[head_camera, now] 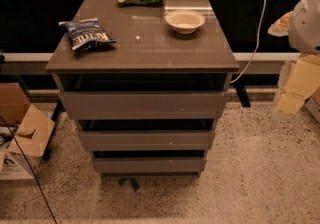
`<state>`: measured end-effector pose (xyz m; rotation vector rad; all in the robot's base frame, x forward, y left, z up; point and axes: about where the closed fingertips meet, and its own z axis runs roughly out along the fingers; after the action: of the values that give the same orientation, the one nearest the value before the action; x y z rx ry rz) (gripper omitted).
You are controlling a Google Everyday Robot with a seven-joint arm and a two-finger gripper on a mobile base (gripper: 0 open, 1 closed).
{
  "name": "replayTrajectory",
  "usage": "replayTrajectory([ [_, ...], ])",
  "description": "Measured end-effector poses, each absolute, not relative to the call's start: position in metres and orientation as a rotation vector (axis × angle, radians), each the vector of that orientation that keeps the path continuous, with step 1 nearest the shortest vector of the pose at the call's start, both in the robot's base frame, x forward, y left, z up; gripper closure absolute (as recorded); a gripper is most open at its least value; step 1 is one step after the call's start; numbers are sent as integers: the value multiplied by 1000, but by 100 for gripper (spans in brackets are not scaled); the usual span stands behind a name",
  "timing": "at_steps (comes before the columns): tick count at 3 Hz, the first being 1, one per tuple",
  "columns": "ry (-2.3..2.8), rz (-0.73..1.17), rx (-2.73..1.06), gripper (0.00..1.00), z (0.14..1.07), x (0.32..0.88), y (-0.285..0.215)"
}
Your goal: Open middle drawer
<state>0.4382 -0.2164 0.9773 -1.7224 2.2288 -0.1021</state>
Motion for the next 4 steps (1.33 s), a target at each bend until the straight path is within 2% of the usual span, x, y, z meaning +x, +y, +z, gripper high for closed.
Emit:
replayTrajectory([
  [4, 2127, -4, -1586, 0, 932, 457, -195],
])
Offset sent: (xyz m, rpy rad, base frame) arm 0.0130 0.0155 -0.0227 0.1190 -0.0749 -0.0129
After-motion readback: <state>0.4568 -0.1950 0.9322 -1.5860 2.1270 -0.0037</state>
